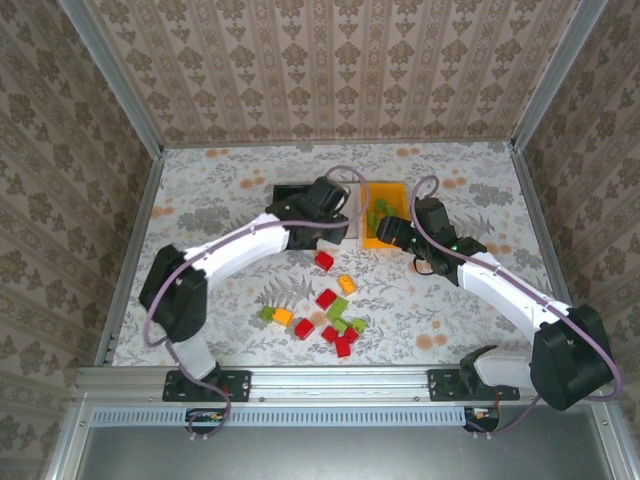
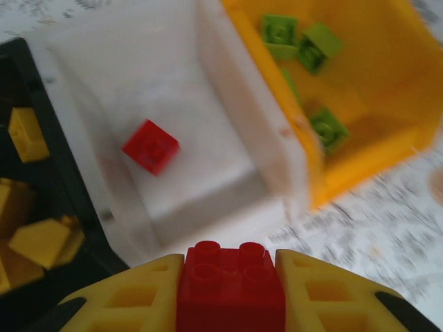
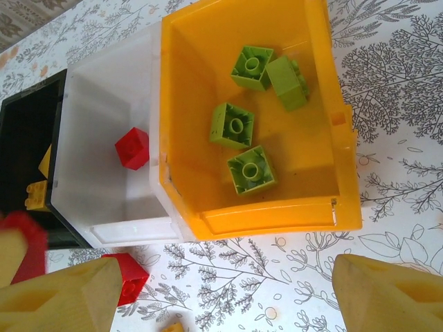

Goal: Sort the legos into containers by color

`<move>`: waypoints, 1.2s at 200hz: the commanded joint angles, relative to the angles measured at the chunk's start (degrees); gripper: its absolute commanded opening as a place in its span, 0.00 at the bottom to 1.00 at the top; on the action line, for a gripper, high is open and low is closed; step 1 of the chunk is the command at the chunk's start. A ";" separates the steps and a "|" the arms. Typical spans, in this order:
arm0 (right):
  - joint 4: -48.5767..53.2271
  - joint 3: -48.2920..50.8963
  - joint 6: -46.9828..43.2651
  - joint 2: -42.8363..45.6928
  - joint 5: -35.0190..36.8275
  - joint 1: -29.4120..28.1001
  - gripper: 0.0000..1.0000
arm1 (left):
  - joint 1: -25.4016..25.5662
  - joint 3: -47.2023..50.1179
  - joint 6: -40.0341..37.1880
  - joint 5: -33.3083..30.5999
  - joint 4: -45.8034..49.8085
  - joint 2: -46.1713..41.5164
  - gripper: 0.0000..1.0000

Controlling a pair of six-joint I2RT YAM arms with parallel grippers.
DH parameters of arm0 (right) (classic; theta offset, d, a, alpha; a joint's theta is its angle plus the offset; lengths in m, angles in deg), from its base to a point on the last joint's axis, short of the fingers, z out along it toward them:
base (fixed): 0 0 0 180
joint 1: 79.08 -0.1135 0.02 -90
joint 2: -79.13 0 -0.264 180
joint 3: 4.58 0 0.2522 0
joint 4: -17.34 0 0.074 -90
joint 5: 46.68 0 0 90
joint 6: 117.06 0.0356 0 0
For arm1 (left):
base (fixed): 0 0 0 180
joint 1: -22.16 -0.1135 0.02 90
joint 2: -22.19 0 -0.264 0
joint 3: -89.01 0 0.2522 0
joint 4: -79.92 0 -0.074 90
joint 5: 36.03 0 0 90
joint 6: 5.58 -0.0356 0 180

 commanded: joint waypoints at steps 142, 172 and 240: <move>1.54 -2.20 -10.58 -12.65 -5.06 -14.85 0.78 | -3.09 6.80 7.53 2.53 -7.33 -12.88 1.00; 3.35 -5.38 -11.77 -18.46 -2.51 -18.82 0.73 | -3.14 18.87 10.35 -0.36 -8.08 -25.27 1.00; 7.35 -9.34 -13.43 -26.98 1.64 -22.38 0.61 | -5.83 40.58 18.27 -6.86 -4.24 -43.68 1.00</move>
